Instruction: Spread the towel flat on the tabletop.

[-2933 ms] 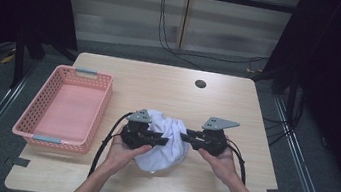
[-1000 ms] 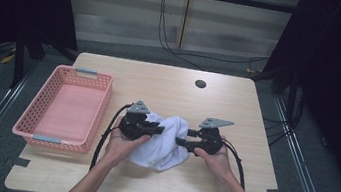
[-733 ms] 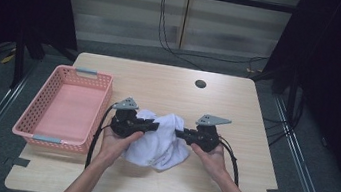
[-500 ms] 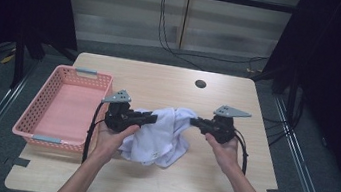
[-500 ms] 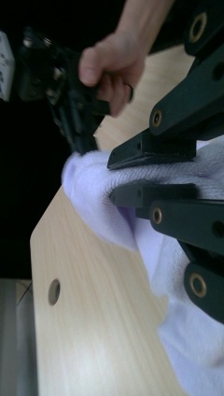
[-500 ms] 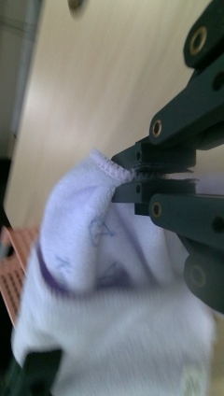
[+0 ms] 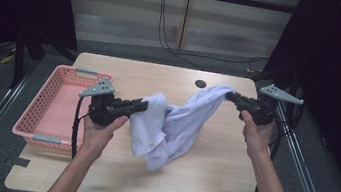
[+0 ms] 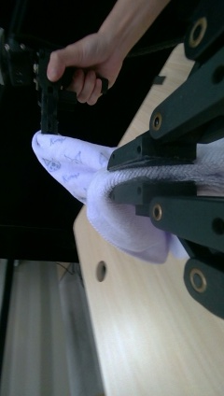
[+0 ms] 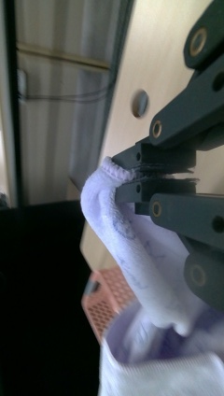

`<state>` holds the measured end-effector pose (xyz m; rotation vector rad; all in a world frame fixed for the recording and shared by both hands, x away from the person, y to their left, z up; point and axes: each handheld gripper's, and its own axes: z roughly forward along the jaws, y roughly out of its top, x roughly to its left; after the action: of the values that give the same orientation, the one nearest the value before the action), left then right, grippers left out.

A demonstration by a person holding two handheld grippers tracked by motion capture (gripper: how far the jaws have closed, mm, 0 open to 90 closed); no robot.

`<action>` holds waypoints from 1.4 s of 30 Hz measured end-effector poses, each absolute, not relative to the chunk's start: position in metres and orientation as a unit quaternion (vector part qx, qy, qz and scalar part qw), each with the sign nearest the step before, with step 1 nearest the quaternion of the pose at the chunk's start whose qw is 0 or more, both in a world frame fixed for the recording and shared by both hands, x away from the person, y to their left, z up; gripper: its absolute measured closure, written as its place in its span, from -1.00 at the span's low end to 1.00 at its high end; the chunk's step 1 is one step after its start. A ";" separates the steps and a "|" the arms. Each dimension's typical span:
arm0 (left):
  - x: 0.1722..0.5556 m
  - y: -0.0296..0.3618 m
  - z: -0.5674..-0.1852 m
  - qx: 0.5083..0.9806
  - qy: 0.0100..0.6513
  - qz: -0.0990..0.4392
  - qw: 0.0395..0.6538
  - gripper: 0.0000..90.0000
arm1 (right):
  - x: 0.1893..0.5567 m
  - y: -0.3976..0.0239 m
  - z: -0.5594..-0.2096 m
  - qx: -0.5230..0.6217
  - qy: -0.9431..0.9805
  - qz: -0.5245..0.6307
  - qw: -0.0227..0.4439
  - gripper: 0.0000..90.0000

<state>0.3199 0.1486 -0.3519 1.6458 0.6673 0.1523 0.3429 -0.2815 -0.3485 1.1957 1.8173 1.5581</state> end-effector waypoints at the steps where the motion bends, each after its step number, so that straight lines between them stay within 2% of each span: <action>1: 0.322 0.150 -0.347 0.709 0.289 0.053 0.641 0.85 | 0.345 -0.284 -0.344 0.435 0.656 0.571 0.234 0.93; 12: 0.308 0.155 -0.308 0.689 0.265 0.071 0.671 0.85 | 0.373 -0.302 -0.270 0.432 0.624 0.581 0.294 0.93; 15: 0.300 0.162 -0.314 0.692 0.264 0.083 0.666 0.84 | 0.377 -0.309 -0.263 0.436 0.611 0.587 0.304 0.93; 17: 0.304 0.166 -0.333 0.710 0.291 0.081 0.636 0.80 | 0.384 -0.308 -0.277 0.445 0.623 0.569 0.300 0.89; 19: 0.310 0.169 -0.358 0.714 0.313 0.052 0.625 0.71 | 0.390 -0.303 -0.302 0.459 0.643 0.540 0.291 0.64; 21: 0.312 0.169 -0.379 0.722 0.331 0.051 0.606 0.58 | 0.393 -0.299 -0.325 0.469 0.661 0.509 0.289 0.40; 22: 0.314 0.170 -0.385 0.725 0.334 0.046 0.601 0.46 | 0.394 -0.297 -0.342 0.473 0.674 0.492 0.283 0.31; 24: 0.315 0.170 -0.391 0.737 0.329 0.049 0.588 0.36 | 0.391 -0.297 -0.355 0.472 0.679 0.485 0.284 0.24; 27: 0.317 0.170 -0.398 0.733 0.347 0.034 0.584 0.28 | 0.382 -0.300 -0.362 0.475 0.666 0.503 0.277 0.19; 30: 0.313 0.169 -0.396 0.734 0.347 0.043 0.583 0.22 | 0.371 -0.303 -0.362 0.472 0.672 0.502 0.272 0.16; 32: 0.307 0.168 -0.397 0.736 0.341 0.041 0.583 0.20 | 0.359 -0.304 -0.365 0.463 0.675 0.516 0.252 0.16; 36: 0.299 0.166 -0.407 0.748 0.345 0.035 0.566 0.19 | 0.325 -0.288 -0.386 0.451 0.707 0.489 0.240 0.15; 38: 0.294 0.165 -0.410 0.753 0.340 0.034 0.563 0.20 | 0.310 -0.278 -0.402 0.447 0.715 0.499 0.198 0.15; 40: 0.290 0.166 -0.415 0.754 0.340 0.035 0.561 0.20 | 0.298 -0.263 -0.421 0.437 0.735 0.486 0.182 0.15; 42: 0.290 0.164 -0.418 0.764 0.344 0.041 0.544 0.21 | 0.294 -0.250 -0.442 0.430 0.756 0.471 0.147 0.15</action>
<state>0.2898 0.1641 -0.4185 1.8128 0.8156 0.0967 0.2940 -0.2497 -0.4423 1.2386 2.1750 1.3564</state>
